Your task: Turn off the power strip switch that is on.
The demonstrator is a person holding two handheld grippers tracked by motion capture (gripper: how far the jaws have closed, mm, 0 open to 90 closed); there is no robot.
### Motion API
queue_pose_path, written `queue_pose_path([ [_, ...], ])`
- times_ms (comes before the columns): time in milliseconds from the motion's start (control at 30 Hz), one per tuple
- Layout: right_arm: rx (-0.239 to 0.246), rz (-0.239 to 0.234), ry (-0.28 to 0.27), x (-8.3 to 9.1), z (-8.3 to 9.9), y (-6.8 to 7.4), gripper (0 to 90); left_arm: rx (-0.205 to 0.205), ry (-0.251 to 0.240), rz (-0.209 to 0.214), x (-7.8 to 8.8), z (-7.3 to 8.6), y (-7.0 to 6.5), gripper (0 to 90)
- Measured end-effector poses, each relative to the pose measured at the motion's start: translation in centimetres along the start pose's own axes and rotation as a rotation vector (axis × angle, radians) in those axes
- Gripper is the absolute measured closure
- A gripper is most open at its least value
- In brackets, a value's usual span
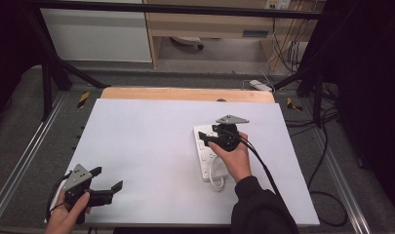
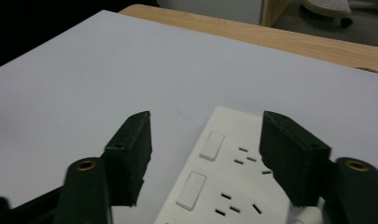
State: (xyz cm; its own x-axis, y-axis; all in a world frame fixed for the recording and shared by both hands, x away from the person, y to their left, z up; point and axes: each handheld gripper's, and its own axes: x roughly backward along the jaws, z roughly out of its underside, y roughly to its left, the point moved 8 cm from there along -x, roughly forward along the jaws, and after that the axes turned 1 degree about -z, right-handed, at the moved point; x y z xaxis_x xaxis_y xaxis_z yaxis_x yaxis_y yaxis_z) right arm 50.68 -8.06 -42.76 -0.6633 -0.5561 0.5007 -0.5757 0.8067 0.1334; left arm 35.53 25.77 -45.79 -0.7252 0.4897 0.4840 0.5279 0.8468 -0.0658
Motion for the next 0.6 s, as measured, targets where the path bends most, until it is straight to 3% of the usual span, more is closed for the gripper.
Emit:
queue_pose_path([
  [267, -0.016, 0.027, -0.004, 0.8, -0.4, -0.8, 8.1, -0.001, 0.001, 0.001, 0.0, 0.0, 0.0, 5.3],
  [600, -0.009, 0.053, -0.032, 2.3, -0.9, -1.5, 6.3, -0.002, 0.003, 0.001, 0.0, 0.0, 0.0, 5.3],
])
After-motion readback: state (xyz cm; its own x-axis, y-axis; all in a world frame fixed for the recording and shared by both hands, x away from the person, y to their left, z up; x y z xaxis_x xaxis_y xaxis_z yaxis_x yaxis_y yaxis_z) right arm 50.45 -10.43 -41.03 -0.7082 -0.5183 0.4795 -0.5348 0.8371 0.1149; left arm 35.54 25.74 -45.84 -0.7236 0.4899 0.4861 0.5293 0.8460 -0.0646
